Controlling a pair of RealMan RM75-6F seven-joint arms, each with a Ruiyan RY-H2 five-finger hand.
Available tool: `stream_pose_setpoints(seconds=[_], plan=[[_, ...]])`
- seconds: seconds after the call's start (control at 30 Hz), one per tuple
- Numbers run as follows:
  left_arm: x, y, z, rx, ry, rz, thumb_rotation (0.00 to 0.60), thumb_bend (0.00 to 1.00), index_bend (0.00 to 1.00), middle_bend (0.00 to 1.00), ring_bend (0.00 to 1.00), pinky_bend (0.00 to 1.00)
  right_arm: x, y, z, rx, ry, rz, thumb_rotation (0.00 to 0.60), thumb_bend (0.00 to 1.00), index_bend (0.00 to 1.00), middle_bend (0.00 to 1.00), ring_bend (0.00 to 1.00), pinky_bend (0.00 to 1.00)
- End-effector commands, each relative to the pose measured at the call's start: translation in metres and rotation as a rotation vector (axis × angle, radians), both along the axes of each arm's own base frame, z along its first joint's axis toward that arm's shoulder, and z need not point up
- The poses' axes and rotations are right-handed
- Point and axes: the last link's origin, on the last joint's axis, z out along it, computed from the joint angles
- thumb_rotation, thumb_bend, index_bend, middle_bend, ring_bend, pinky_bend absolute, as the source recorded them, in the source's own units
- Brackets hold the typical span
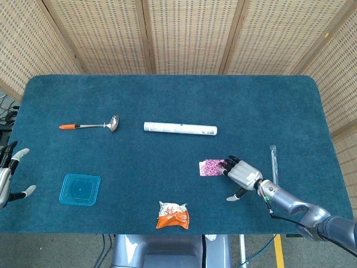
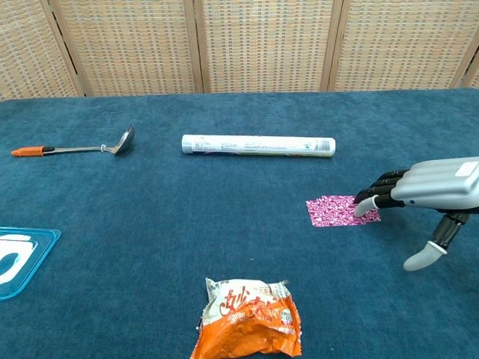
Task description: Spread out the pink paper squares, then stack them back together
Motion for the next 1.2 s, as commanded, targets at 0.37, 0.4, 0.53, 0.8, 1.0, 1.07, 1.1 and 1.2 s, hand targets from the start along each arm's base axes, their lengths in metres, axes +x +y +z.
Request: stream_pose_setpoints(seconds=[0.37,0.4,0.53,0.8,1.0,1.07,1.1,1.2], plan=[[0.002,0.001,-0.002,-0.005,0.001,-0.005,0.594,0.12,0.15,0.0,0.0,0.0,-0.019,-0.002,0.018,-0.043,0.046,-0.037,0.179,0.0,0.13,0.08,0.0,0.0],[0.002,0.001,-0.003,-0.006,0.001,-0.006,0.595,0.12,0.15,0.0,0.0,0.0,-0.021,-0.003,0.019,-0.045,0.052,-0.04,0.178,0.0,0.13,0.08,0.0,0.0],[0.002,0.002,-0.003,-0.005,0.002,-0.006,0.596,0.12,0.15,0.0,0.0,0.0,-0.028,-0.004,0.025,-0.06,0.068,-0.052,0.178,0.0,0.13,0.08,0.0,0.0],[0.003,0.002,-0.003,-0.005,0.003,-0.008,0.595,0.12,0.15,0.0,0.0,0.0,-0.036,-0.007,0.038,-0.093,0.089,-0.071,0.18,0.0,0.13,0.09,0.0,0.0],[0.005,0.002,-0.004,-0.005,0.003,-0.011,0.595,0.12,0.15,0.0,0.0,0.0,-0.036,-0.01,0.046,-0.117,0.091,-0.068,0.18,0.0,0.13,0.09,0.0,0.0],[0.005,0.002,-0.004,-0.006,0.002,-0.014,0.596,0.12,0.15,0.0,0.0,0.0,-0.034,-0.011,0.048,-0.121,0.085,-0.06,0.179,0.0,0.13,0.09,0.0,0.0],[0.005,0.002,-0.004,-0.007,0.002,-0.014,0.595,0.12,0.15,0.0,0.0,0.0,-0.031,-0.011,0.049,-0.124,0.081,-0.053,0.181,0.0,0.13,0.09,0.0,0.0],[0.006,0.002,-0.004,-0.008,0.001,-0.015,0.595,0.12,0.15,0.0,0.0,0.0,-0.024,-0.011,0.051,-0.126,0.062,-0.04,0.18,0.0,0.13,0.09,0.0,0.0]])
